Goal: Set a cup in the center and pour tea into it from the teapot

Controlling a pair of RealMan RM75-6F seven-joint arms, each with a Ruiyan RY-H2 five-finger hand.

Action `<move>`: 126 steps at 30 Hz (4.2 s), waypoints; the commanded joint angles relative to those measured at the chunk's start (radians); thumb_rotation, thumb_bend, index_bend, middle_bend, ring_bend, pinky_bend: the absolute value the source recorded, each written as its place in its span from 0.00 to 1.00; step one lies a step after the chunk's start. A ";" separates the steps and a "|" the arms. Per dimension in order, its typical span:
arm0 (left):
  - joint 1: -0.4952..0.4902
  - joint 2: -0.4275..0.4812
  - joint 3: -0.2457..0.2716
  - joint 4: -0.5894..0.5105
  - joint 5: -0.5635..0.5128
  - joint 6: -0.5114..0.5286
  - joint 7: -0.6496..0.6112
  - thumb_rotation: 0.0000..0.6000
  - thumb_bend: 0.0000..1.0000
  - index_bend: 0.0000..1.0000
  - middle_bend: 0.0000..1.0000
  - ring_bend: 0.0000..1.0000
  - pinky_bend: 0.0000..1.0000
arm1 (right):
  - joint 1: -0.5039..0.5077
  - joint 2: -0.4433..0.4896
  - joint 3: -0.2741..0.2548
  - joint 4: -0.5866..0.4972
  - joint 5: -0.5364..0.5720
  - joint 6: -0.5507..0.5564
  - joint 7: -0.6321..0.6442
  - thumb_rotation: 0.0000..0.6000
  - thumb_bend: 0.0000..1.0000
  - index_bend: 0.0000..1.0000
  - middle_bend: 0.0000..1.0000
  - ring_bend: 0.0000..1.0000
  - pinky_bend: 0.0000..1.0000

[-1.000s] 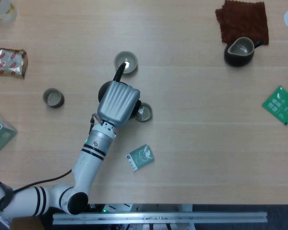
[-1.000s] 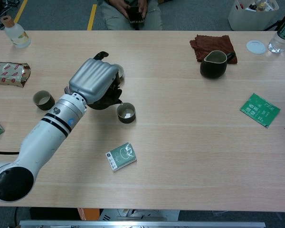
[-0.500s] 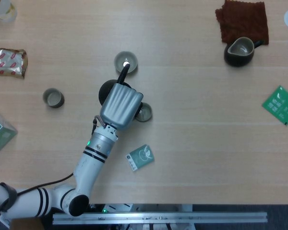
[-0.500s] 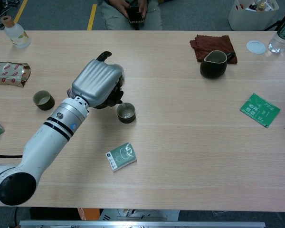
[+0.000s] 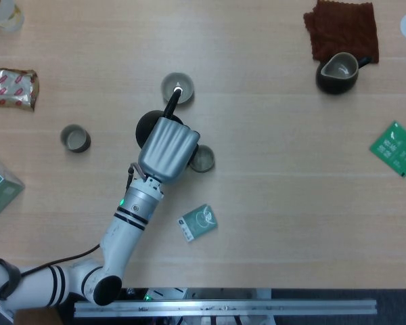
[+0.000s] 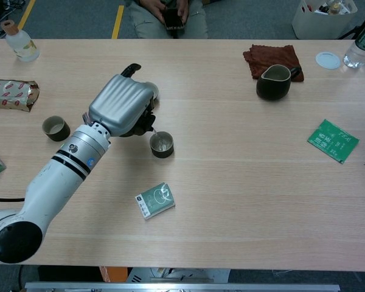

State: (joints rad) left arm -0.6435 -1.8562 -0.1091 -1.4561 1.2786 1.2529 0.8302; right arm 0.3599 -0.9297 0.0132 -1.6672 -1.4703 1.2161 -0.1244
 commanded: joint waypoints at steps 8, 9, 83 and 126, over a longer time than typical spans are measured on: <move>0.005 0.009 -0.008 -0.004 -0.003 -0.009 -0.009 1.00 0.45 0.88 1.00 0.86 0.11 | -0.005 0.001 0.010 -0.011 0.000 -0.006 -0.010 1.00 0.29 0.02 0.12 0.00 0.03; 0.006 0.010 -0.008 -0.007 -0.006 -0.012 -0.012 1.00 0.45 0.88 1.00 0.86 0.11 | -0.006 0.002 0.011 -0.012 0.001 -0.006 -0.010 1.00 0.29 0.02 0.12 0.00 0.03; 0.078 0.055 -0.116 0.172 -0.181 -0.159 -0.682 1.00 0.45 0.81 0.88 0.69 0.11 | -0.025 -0.024 0.037 -0.002 0.035 -0.054 0.007 1.00 0.29 0.02 0.12 0.00 0.03; 0.077 0.133 -0.109 0.062 -0.278 -0.209 -0.547 0.56 0.45 0.44 0.44 0.26 0.10 | -0.029 -0.028 0.042 0.016 0.034 -0.057 0.041 1.00 0.29 0.02 0.12 0.00 0.03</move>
State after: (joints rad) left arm -0.5660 -1.7260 -0.2179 -1.3905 1.0044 1.0458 0.2793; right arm 0.3310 -0.9572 0.0549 -1.6513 -1.4357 1.1591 -0.0837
